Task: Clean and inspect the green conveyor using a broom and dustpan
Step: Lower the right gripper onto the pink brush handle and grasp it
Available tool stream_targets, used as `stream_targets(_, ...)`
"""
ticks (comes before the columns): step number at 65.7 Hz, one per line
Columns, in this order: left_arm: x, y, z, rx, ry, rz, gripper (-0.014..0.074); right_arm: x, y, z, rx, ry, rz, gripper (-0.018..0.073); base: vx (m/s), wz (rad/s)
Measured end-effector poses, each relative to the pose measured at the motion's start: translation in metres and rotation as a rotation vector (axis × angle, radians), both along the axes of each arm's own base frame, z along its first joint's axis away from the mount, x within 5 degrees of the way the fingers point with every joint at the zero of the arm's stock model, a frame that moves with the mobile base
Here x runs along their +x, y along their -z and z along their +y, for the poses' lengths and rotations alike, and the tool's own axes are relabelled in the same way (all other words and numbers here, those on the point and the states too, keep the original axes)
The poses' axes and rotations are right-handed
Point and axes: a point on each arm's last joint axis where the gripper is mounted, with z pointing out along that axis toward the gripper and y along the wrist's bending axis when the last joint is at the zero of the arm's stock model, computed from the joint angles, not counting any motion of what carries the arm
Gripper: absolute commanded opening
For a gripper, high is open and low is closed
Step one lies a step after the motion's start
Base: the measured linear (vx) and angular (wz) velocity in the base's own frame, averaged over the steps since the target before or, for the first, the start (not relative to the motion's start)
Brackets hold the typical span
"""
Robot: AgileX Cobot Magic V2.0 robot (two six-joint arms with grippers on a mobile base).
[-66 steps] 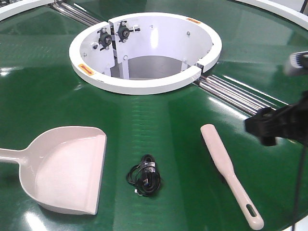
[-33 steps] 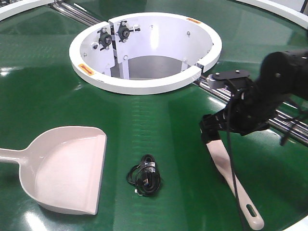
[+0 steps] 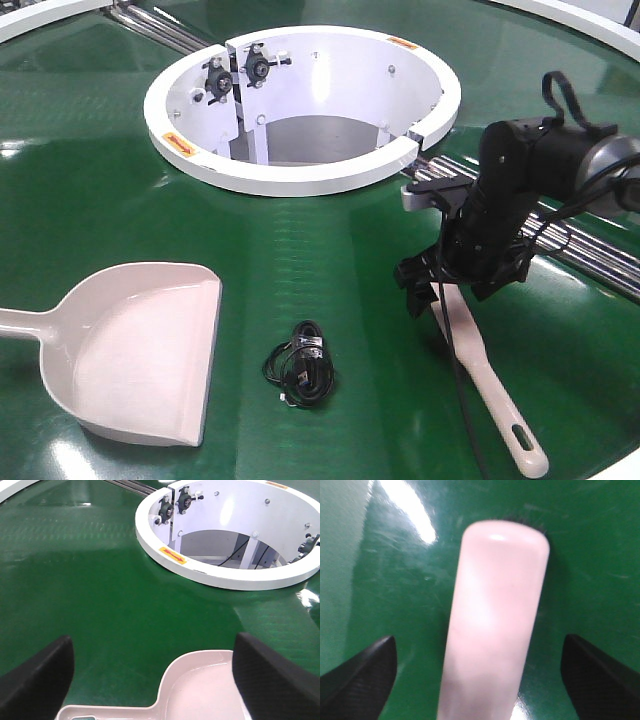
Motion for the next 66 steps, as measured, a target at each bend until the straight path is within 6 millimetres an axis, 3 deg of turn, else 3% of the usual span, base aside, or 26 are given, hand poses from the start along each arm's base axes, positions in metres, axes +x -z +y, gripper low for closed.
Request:
stream_targets(9,0.000,0.000,0.000,0.000,0.000,0.002,0.0594,0.002,0.008,0.000,-0.013,-0.005,0.018,0.0454,0.00,0.00)
stream_targets(23,0.000,0.001,0.000,0.000,0.001,0.008,0.0594,0.003,0.008,-0.001,-0.027,-0.012,0.012,-0.0016,0.00,0.00)
stream_targets(49,0.000,0.001,0.000,0.000,0.001,0.008,0.0594,-0.002,0.007,-0.002,-0.033,0.007,0.061,-0.0006,0.00,0.00)
stream_targets(66,0.000,0.001,0.000,0.000,0.001,0.008,0.0594,-0.017,-0.025,0.001,0.043,0.029,0.068,-0.0005,0.00,0.00)
